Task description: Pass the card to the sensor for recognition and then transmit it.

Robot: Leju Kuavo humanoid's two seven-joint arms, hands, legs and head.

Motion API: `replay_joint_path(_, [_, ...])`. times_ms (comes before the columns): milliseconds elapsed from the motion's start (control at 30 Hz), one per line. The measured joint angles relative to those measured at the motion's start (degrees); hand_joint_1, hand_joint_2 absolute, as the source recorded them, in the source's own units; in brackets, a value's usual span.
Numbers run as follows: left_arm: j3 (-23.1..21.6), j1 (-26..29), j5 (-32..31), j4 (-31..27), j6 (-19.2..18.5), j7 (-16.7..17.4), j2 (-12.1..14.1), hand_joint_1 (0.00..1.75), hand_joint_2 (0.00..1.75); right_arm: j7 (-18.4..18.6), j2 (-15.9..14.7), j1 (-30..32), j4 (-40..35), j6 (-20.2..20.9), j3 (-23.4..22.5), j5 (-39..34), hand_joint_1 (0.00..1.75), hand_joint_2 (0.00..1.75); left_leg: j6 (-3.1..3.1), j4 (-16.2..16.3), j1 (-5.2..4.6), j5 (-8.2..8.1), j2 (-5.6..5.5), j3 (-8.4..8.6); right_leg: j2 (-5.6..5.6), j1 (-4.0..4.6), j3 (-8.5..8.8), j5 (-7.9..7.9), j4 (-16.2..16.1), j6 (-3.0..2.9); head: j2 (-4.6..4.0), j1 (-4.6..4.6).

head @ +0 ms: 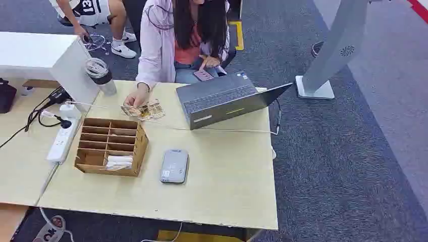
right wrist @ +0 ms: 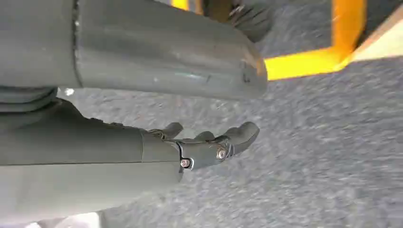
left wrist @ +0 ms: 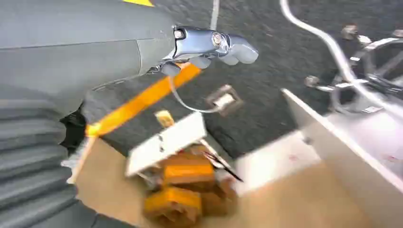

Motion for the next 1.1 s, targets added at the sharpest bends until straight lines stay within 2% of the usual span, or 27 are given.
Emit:
replay_joint_path(367, [9.28,1.03,-1.51,-16.97,-6.60,2.45,-5.15,0.00,1.75,10.94,0.48,0.03,1.44,-2.80,0.52,2.75,0.00,0.00,0.00,0.00,0.01,0.00,0.00,0.01,0.00,0.00,0.00,0.00,0.00,0.00,0.00,0.00])
replay_joint_path(533, [9.81,1.97,-0.70,-26.89,-7.76,2.93,-6.62,0.00,1.75,15.47,0.48,0.04,1.79,-2.69,1.49,4.61,0.00,0.00,0.00,0.00,0.02,0.00,0.00,0.01,-0.01,0.01,0.00,0.00,0.01,0.00,0.00,0.02])
replay_joint_path(1100, [9.22,4.53,0.77,-62.80,-7.38,3.61,-10.29,0.00,1.75,27.84,0.46,0.05,2.73,-0.35,6.43,10.99,0.00,0.00,0.00,0.00,0.02,0.00,0.01,0.02,0.01,0.01,0.00,0.00,0.01,0.00,0.00,-0.02])
